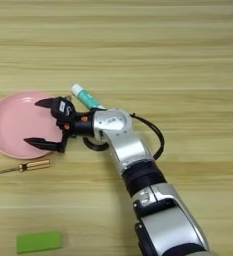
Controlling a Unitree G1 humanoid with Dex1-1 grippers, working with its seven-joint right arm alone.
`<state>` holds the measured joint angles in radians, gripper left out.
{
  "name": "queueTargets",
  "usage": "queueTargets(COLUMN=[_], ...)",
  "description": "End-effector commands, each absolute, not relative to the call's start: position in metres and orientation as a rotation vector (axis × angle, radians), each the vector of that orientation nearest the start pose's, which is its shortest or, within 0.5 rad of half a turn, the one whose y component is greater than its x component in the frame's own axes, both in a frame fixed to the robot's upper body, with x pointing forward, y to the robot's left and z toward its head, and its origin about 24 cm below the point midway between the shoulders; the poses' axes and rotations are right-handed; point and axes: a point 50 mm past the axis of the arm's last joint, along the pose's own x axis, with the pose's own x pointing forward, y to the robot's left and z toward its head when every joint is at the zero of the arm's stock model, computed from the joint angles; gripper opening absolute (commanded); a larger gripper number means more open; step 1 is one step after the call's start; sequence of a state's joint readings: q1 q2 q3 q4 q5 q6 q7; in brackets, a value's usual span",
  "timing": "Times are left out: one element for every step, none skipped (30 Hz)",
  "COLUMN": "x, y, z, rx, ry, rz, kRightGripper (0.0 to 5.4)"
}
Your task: Move the objects on the table
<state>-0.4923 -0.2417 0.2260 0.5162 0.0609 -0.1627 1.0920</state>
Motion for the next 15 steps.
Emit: queueTargets(x=[0.319, 0.319, 0.319, 0.319, 0.318, 0.318, 0.317, 0.317, 0.316, 0.315, 0.315, 0.314, 0.315, 0.314, 0.314], y=[-0.092, -0.092, -0.092, -0.092, -0.091, -0.090, -0.090, -0.089, -0.088, -0.087, -0.086, -0.085, -0.083, -0.082, -0.081], z=[0.093, 0.093, 0.092, 0.091, 0.090, 0.090, 0.089, 0.088, 0.087, 0.086, 0.086, 0.085, 0.085, 0.084, 0.084], rx=[-0.384, -0.384, -0.385, -0.387, -0.387, -0.389, -0.390, -0.400, -0.400, -0.399, -0.401, -0.399, -0.406, -0.410, -0.415], ry=[-0.068, -0.065, -0.062, -0.059, -0.056, -0.055, -0.055, -0.057, -0.057, -0.056, -0.055, -0.051, -0.045, -0.037, -0.031], rz=[1.285, 1.285, 1.285, 1.281, 1.281, 1.280, 1.279, 1.276, 1.275, 1.278, 1.280, 1.282, 1.276, 1.277, 1.281], kRightGripper=[5.37, 5.37, 5.37, 5.37, 5.37, 5.37, 5.37, 5.37, 5.37, 5.37, 5.37, 5.37, 5.37, 5.37, 5.37])
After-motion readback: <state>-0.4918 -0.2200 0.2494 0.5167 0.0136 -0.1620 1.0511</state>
